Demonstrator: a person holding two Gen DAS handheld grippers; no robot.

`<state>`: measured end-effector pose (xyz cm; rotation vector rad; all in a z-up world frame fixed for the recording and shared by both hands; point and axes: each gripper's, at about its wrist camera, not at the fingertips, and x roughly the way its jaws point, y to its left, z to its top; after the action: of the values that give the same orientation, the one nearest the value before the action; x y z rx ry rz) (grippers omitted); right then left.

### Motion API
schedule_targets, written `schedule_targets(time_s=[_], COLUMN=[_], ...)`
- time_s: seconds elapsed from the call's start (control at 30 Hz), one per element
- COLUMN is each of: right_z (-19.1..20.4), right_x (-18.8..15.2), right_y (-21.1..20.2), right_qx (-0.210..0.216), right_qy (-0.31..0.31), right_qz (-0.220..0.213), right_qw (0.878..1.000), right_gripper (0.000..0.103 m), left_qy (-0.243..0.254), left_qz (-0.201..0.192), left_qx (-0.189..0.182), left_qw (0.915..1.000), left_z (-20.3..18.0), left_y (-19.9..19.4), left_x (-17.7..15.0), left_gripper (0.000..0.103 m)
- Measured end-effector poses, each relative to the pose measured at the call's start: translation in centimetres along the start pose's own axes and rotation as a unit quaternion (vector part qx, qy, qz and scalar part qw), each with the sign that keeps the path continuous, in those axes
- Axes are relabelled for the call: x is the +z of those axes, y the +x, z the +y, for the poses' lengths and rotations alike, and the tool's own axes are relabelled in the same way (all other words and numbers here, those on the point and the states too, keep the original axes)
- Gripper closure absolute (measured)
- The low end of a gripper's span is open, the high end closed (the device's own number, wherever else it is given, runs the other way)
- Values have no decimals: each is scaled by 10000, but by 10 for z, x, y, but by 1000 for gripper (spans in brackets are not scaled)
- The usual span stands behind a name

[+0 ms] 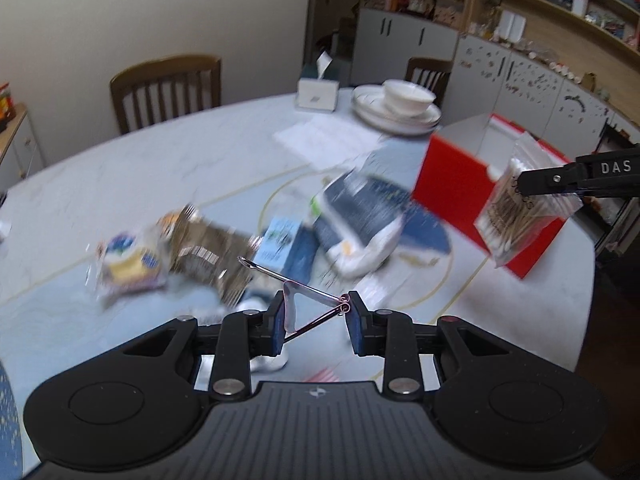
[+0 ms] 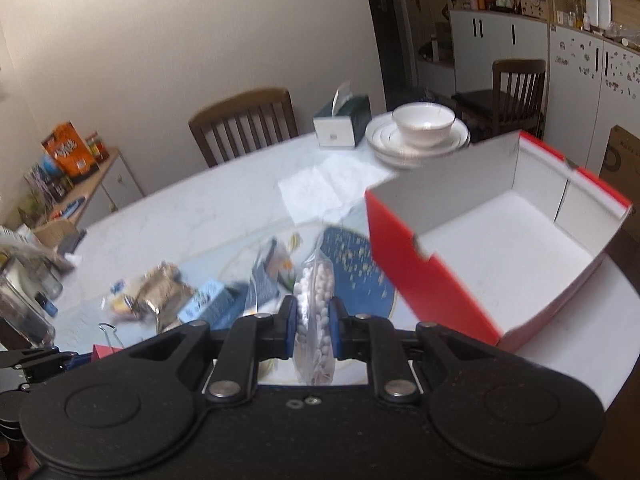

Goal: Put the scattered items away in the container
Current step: 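Carry the swab bag and binder clip with both grippers into the red-white box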

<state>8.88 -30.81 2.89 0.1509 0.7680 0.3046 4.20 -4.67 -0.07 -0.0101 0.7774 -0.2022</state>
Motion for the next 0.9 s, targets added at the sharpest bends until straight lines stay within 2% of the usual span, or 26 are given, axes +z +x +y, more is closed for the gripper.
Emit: schedule_targets(time_s=[0.27,0.43,0.9], right_z=[-25,-50,-130], right_x=[35,49,66], right_y=[-14,-14,12], right_qx=[-36,-217,-671], right_qy=[-61,-40,184], right_qz=[-353,-486,-349], right_qw=[9994,9986,9970], right_gripper=[88,88,88], left_qy=[296,567,1278], left_qz=[-361,-494,-685], left_qx=[-343,-481,-893], left_qw=[9983,9960,9854], left_z=[-36,-61,-143], left_y=[1,12,62], left_x=[38,61,122], left_gripper=[74,74,74])
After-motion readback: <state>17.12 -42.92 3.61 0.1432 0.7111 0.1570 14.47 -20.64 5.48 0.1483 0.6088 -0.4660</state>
